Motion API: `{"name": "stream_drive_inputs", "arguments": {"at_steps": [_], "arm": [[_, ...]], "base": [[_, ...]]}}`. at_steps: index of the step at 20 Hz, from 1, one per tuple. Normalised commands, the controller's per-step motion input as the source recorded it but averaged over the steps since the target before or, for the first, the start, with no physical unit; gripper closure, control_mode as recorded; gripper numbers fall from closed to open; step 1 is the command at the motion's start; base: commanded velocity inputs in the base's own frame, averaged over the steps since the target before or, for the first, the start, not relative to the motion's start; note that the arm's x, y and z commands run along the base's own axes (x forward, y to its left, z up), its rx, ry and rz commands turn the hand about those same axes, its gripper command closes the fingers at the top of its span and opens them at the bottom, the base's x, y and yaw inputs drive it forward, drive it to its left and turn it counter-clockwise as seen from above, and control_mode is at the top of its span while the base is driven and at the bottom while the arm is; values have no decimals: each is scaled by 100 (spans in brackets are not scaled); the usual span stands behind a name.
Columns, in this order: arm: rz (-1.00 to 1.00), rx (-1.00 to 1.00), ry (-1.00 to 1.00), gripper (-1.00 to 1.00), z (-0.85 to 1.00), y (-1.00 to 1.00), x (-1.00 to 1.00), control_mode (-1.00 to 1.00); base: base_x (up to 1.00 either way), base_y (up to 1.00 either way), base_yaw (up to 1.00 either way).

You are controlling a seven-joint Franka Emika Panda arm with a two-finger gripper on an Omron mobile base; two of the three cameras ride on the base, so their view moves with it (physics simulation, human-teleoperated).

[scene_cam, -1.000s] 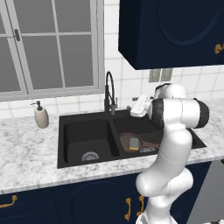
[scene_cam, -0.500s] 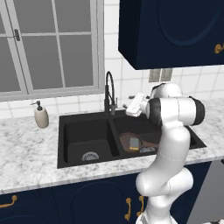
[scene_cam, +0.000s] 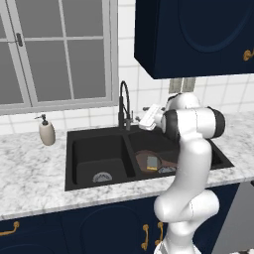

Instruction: Pick the pan and sponge and place them into the sink. Then turn on the water.

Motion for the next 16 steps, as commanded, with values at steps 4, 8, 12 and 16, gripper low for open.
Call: {"name": "stream_drive_inputs", "arguments": {"at_steps": [4,8,12,16], "arm": [[0,0,0,-100,-20,0,30,-100],[0,0,0,-100,-26,0,29,-100],[0,0,0,-100,-23,0,30,-100],[0,0,0,-100,-14,2,35,-100]], "base": [[0,0,0],[0,0,0],[0,0,0],[0,0,0]]}}
